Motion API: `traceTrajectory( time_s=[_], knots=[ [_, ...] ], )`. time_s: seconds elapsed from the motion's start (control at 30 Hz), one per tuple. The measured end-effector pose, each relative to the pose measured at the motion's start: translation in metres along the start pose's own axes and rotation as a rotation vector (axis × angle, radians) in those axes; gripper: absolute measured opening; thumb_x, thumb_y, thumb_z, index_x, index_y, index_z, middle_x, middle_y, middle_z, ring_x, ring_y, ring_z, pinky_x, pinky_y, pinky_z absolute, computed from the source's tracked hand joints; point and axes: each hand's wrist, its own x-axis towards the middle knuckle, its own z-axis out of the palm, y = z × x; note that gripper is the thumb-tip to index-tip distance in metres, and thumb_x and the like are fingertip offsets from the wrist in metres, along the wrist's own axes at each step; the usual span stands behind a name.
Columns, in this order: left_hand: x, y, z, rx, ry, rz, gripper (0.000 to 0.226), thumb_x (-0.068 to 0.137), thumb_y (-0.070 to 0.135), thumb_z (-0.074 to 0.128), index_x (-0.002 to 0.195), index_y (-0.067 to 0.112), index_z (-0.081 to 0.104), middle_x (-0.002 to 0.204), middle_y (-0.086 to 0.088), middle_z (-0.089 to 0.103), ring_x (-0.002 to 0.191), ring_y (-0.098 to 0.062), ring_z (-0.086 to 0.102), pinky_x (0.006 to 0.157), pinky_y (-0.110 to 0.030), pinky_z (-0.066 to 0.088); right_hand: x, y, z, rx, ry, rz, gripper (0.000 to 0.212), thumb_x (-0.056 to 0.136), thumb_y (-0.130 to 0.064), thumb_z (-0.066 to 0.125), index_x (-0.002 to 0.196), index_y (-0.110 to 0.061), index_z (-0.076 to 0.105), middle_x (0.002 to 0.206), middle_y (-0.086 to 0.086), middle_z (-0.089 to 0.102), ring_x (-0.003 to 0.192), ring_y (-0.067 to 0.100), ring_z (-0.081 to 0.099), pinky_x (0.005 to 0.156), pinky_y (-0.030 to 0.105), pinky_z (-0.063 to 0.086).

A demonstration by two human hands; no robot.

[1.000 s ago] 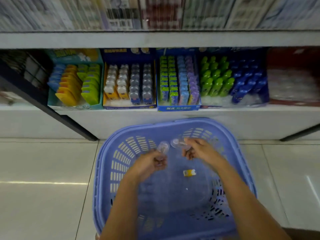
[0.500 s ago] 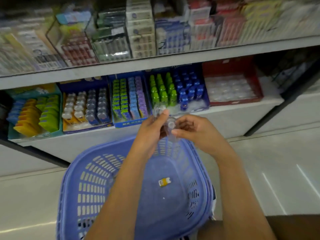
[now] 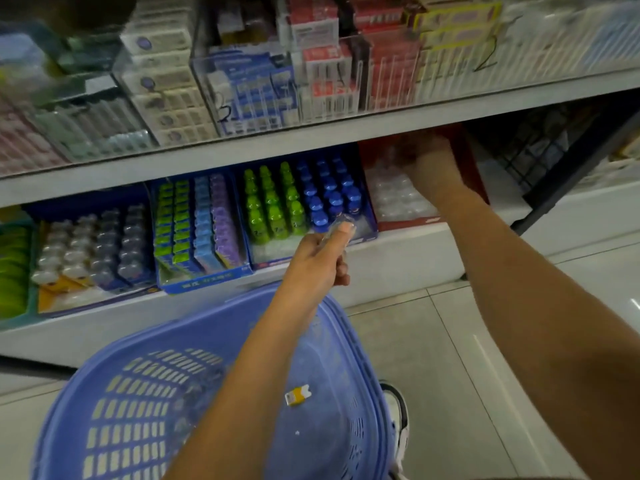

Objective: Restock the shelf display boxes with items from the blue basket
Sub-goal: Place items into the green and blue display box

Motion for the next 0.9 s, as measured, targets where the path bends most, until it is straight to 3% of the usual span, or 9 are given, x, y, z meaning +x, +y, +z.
traceTrajectory(
  time_s=[0.13, 0.33, 0.5, 0.57, 0.63, 0.7, 0.77, 0.83, 0.9],
  knots=[
    [0.006, 0.0, 0.001, -0.109, -0.015, -0.041, 0.033, 0.093, 0.043, 0.053, 0.091, 0.011, 0.061, 0.072, 0.001, 0.059, 0.055, -0.01, 0.052, 0.052, -0.022, 0.047, 0.013, -0.01, -0.006, -0.034, -0.095, -0.117, 0.026, 0.094, -0.019, 0.054, 0.113, -0.004, 0.064, 0.111, 0.019, 0.066, 0.105, 0.033, 0.06, 0.092, 0.038, 0.047],
    [0.009, 0.004, 0.005, -0.232, -0.064, -0.111, 0.053, 0.098, 0.045, 0.038, 0.115, 0.0, 0.061, 0.07, -0.002, 0.061, 0.053, -0.009, 0.05, 0.048, -0.02, 0.045, 0.002, -0.011, 0.0, -0.037, -0.163, -0.175, 0.032, 0.091, -0.005, 0.051, 0.122, -0.007, 0.059, 0.122, 0.015, 0.061, 0.112, 0.03, 0.056, 0.094, 0.028, 0.042],
    [0.007, 0.011, 0.016, -0.32, -0.064, -0.151, 0.044, 0.099, 0.043, 0.037, 0.102, 0.006, 0.061, 0.071, -0.006, 0.058, 0.051, -0.011, 0.045, 0.045, -0.02, 0.041, 0.002, -0.018, -0.006, -0.213, -0.21, -0.221, 0.036, 0.092, -0.008, 0.052, 0.128, -0.009, 0.055, 0.127, 0.018, 0.059, 0.116, 0.032, 0.054, 0.096, 0.029, 0.037],
    [0.006, 0.013, 0.019, -0.358, -0.058, -0.149, 0.042, 0.099, 0.042, 0.038, 0.1, 0.007, 0.06, 0.07, -0.007, 0.057, 0.05, -0.011, 0.045, 0.044, -0.02, 0.041, -0.008, -0.023, -0.014, -0.214, -0.125, -0.204, 0.037, 0.092, -0.012, 0.055, 0.128, -0.008, 0.055, 0.125, 0.019, 0.059, 0.113, 0.034, 0.055, 0.092, 0.029, 0.039],
    [0.009, 0.015, 0.023, -0.396, -0.052, -0.138, 0.041, 0.099, 0.041, 0.038, 0.099, 0.007, 0.06, 0.067, -0.006, 0.058, 0.049, -0.01, 0.045, 0.044, -0.02, 0.041, -0.025, -0.03, -0.027, 0.067, -0.151, -0.136, 0.027, 0.09, -0.021, 0.062, 0.115, -0.012, 0.064, 0.111, 0.011, 0.068, 0.102, 0.025, 0.063, 0.088, 0.023, 0.045],
    [0.014, 0.017, 0.031, -0.421, -0.051, -0.131, 0.042, 0.1, 0.041, 0.039, 0.098, 0.006, 0.061, 0.064, -0.005, 0.057, 0.049, -0.011, 0.044, 0.044, -0.02, 0.04, -0.049, -0.038, -0.047, 0.474, -0.404, -0.096, 0.019, 0.084, -0.03, 0.068, 0.102, -0.024, 0.069, 0.093, -0.004, 0.074, 0.088, 0.01, 0.069, 0.079, 0.021, 0.052],
    [0.02, 0.021, 0.042, -0.434, -0.061, -0.118, 0.043, 0.1, 0.042, 0.038, 0.098, 0.006, 0.062, 0.063, -0.005, 0.056, 0.048, -0.011, 0.045, 0.044, -0.02, 0.041, -0.068, -0.042, -0.063, 0.569, -0.577, -0.142, 0.026, 0.076, -0.034, 0.072, 0.102, -0.032, 0.069, 0.093, -0.01, 0.074, 0.087, 0.004, 0.069, 0.073, 0.011, 0.051],
    [0.028, 0.024, 0.054, -0.404, -0.075, -0.085, 0.042, 0.1, 0.041, 0.039, 0.095, 0.007, 0.063, 0.065, -0.005, 0.059, 0.05, -0.011, 0.05, 0.048, -0.022, 0.046, -0.071, -0.036, -0.07, 0.569, -0.54, -0.152, 0.029, 0.07, -0.031, 0.076, 0.098, -0.035, 0.069, 0.093, -0.011, 0.073, 0.087, 0.002, 0.069, 0.073, 0.007, 0.05],
    [0.036, 0.022, 0.065, -0.212, -0.049, 0.004, 0.036, 0.1, 0.038, 0.04, 0.098, 0.01, 0.062, 0.082, -0.007, 0.067, 0.065, -0.015, 0.061, 0.067, -0.03, 0.056, -0.06, -0.024, -0.073, 0.565, -0.369, -0.087, 0.025, 0.071, -0.024, 0.08, 0.091, -0.033, 0.068, 0.086, -0.009, 0.073, 0.082, 0.0, 0.068, 0.069, 0.005, 0.049]
  ],
)
